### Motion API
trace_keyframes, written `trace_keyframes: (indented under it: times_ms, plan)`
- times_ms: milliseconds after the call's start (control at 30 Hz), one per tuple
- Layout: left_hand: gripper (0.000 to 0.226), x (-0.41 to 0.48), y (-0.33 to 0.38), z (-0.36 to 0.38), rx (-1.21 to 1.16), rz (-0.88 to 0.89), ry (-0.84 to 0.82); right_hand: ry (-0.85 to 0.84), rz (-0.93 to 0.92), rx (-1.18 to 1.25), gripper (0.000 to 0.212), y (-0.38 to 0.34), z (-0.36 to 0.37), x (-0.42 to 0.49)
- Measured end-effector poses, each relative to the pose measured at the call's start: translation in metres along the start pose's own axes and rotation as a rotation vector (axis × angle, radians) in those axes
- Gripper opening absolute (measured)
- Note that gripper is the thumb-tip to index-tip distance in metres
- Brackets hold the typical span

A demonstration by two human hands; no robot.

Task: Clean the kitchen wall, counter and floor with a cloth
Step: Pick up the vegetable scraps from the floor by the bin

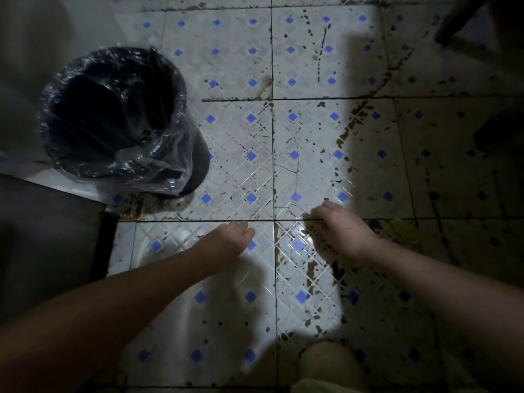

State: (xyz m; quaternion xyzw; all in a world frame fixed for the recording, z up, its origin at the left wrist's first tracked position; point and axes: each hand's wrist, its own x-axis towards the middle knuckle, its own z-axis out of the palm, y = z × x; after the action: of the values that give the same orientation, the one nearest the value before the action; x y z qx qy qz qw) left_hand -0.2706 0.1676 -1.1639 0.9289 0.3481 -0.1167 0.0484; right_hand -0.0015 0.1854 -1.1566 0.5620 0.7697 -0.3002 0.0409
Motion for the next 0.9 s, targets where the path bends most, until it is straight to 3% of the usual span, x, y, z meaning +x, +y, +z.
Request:
trace_keyframes:
  times_ms: [267, 467, 533, 633, 900]
  plan:
    - [0.024, 0.011, 0.002, 0.005, -0.134, -0.038, -0.041, 0.127, 0.050, 0.067, 0.024, 0.025, 0.004, -0.010]
    - [0.009, 0.042, 0.023, 0.005, -0.056, 0.149, 0.124, 0.183, 0.135, 0.226, 0.008, 0.050, -0.001, -0.031]
    - [0.013, 0.057, 0.034, -0.004, 0.005, 0.075, 0.047, 0.182, 0.165, 0.282, 0.009, 0.054, -0.005, -0.039]
    - [0.031, 0.081, 0.055, -0.004, -0.112, 0.047, -0.140, 0.178, 0.197, 0.263, 0.011, 0.060, -0.011, -0.048]
    - [0.045, 0.123, 0.105, -0.020, -0.143, 0.231, -0.041, 0.239, 0.356, 0.221, 0.017, 0.078, -0.012, -0.080]
